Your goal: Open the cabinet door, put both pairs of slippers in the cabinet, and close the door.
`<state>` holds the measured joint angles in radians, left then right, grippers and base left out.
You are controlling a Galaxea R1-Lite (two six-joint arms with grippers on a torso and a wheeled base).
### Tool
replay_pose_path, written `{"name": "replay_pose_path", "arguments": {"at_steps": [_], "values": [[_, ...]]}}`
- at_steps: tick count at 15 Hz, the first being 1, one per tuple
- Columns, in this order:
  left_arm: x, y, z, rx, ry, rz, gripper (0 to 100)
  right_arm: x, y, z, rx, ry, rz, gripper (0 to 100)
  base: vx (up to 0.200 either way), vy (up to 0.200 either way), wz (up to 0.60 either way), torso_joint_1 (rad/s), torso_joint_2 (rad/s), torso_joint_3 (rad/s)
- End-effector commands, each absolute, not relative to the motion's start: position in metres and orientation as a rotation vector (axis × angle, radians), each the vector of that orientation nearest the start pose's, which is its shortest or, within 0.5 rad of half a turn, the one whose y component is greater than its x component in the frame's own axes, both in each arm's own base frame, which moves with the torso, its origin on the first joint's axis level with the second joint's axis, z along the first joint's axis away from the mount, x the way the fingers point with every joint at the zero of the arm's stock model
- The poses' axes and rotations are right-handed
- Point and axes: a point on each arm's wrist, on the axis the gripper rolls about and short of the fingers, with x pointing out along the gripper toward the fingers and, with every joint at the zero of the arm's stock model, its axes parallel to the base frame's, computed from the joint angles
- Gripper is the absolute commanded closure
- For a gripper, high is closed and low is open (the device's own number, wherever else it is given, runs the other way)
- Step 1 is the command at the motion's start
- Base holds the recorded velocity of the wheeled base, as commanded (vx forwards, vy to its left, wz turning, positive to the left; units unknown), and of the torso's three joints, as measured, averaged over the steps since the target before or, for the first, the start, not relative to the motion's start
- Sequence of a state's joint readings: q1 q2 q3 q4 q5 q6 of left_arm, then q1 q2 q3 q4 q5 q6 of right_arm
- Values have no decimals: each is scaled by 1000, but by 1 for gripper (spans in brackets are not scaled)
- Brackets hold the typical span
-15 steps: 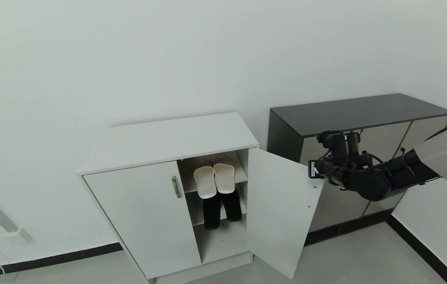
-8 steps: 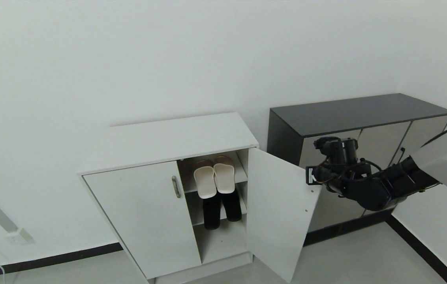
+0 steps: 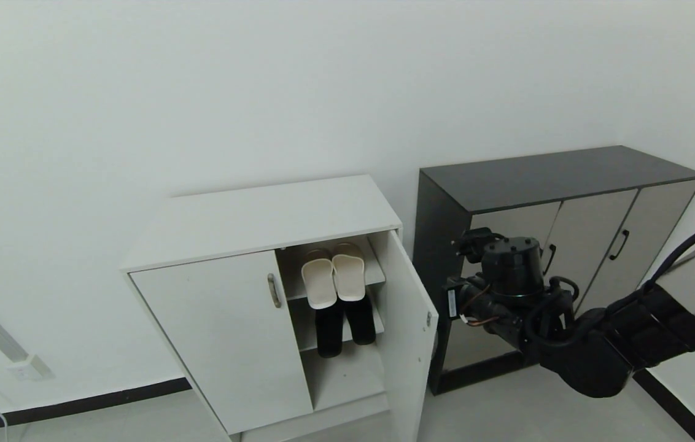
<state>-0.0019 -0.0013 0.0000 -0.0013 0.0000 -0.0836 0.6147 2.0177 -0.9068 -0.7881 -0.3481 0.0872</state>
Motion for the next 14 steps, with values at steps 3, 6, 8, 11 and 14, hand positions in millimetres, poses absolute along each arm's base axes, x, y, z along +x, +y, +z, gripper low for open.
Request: {"name": "replay_pose_path", "arguments": {"at_steps": [3, 6, 8, 11, 14], "values": [[-23, 0, 76, -84, -1, -2, 100, 297, 204, 114, -109, 264, 286, 100, 0, 0, 0, 0, 0, 0], [-23, 0, 76, -84, -1, -2, 100, 294, 209, 115, -100, 242, 303, 100, 0, 0, 0, 0, 0, 0], [-23, 0, 76, -84, -1, -3, 100, 293, 210, 114, -109, 242, 306, 100, 0, 0, 0, 0, 0, 0], [-23, 0, 76, -84, -1, -2, 100, 291, 215, 110, -112, 236, 322, 100, 0, 0, 400, 2, 3, 2], [-23, 0, 76, -84, -1, -2, 100, 292, 217, 108, -111, 240, 326, 100, 0, 0, 600, 1, -1, 2]]}}
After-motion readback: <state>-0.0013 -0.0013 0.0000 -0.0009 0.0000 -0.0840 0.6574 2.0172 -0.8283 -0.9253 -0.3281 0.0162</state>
